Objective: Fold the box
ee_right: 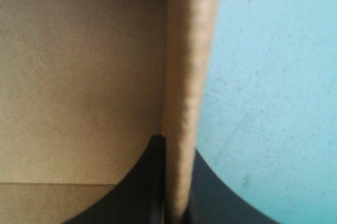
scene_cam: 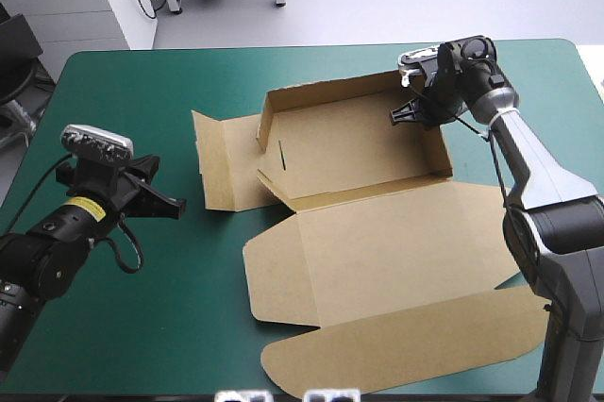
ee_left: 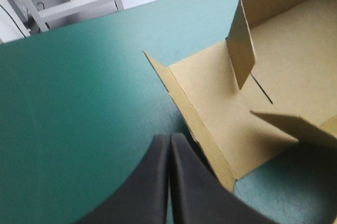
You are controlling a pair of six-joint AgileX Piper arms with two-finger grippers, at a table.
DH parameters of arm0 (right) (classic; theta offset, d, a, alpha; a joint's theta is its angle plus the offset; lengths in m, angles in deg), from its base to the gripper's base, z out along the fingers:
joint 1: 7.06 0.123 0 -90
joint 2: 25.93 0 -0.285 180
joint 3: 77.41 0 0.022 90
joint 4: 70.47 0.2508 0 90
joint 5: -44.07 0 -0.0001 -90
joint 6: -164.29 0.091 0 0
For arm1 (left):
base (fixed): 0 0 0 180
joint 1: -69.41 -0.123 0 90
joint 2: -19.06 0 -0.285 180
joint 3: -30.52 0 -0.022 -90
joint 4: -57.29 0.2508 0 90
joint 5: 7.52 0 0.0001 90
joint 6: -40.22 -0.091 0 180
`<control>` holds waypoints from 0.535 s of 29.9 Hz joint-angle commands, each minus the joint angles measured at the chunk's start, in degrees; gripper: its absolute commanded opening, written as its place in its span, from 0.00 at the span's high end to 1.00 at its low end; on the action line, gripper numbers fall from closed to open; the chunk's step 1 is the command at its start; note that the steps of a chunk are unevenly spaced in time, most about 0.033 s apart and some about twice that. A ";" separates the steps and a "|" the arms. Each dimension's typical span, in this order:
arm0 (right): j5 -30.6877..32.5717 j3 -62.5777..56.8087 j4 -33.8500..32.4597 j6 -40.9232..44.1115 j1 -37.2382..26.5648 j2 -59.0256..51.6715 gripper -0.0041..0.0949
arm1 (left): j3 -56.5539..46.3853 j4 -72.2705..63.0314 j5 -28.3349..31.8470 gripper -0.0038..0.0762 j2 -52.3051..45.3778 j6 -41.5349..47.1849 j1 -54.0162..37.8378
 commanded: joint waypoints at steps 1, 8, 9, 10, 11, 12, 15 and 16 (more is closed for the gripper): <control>2.97 0.56 0.72 -0.85 -0.14 0.19 0.96 | -3.78 4.21 4.25 0.96 -3.44 7.70 0.01; 3.54 -2.38 4.32 -1.54 -0.18 0.63 0.96 | -10.52 23.35 -0.25 0.96 -8.87 26.67 0.01; 3.54 -3.16 4.42 -1.54 -0.18 0.63 0.96 | -10.52 25.50 -2.19 0.96 -9.50 28.33 0.01; 3.54 -4.08 4.52 -1.54 -0.18 0.63 0.96 | -10.52 27.30 -3.85 0.96 -10.19 29.86 0.01; 3.54 -4.99 5.09 -1.54 -0.18 0.63 0.96 | -10.52 28.32 -4.94 0.96 -10.76 30.63 0.01; 3.54 -5.90 5.86 -1.54 -0.18 0.63 0.96 | -10.52 28.98 -5.92 0.96 -11.40 30.87 0.01; 3.42 -7.86 8.76 -2.57 -0.07 0.52 0.96 | -10.52 30.02 -6.49 0.96 -13.01 31.98 0.01; 2.94 -7.86 8.78 -3.08 -0.07 0.63 0.96 | -10.52 30.17 -6.35 0.96 -13.44 31.98 0.01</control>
